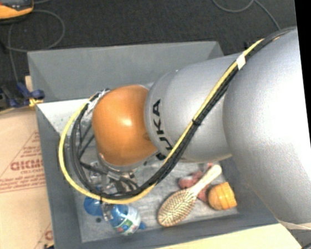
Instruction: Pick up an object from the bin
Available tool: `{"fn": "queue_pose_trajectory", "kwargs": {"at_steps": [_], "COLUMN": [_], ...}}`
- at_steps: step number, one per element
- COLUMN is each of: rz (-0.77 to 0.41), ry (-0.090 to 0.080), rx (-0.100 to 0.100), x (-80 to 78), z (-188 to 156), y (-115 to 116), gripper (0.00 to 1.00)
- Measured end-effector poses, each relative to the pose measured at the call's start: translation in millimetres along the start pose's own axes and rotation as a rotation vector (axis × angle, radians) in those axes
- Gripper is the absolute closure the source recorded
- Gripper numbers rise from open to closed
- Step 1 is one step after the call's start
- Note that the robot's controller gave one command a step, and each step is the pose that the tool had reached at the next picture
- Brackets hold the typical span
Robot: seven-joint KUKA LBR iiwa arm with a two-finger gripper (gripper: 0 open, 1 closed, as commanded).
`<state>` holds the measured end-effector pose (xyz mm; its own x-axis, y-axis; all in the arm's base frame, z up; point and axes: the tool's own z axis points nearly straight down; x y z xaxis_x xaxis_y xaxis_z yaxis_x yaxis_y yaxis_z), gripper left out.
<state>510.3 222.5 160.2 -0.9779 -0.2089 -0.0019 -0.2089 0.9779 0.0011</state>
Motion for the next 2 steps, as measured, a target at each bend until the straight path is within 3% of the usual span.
{"fn": "queue_pose_trajectory", "kwargs": {"at_steps": [1,2], "rz": [0.001,-0.004], "ry": [0.0,0.005], "rx": [0.0,0.003], "x": [0.0,-3.4], "z": [0.0,-51.6], "y": [0.2,-6.7], "gripper": [1.0,1.0]}}
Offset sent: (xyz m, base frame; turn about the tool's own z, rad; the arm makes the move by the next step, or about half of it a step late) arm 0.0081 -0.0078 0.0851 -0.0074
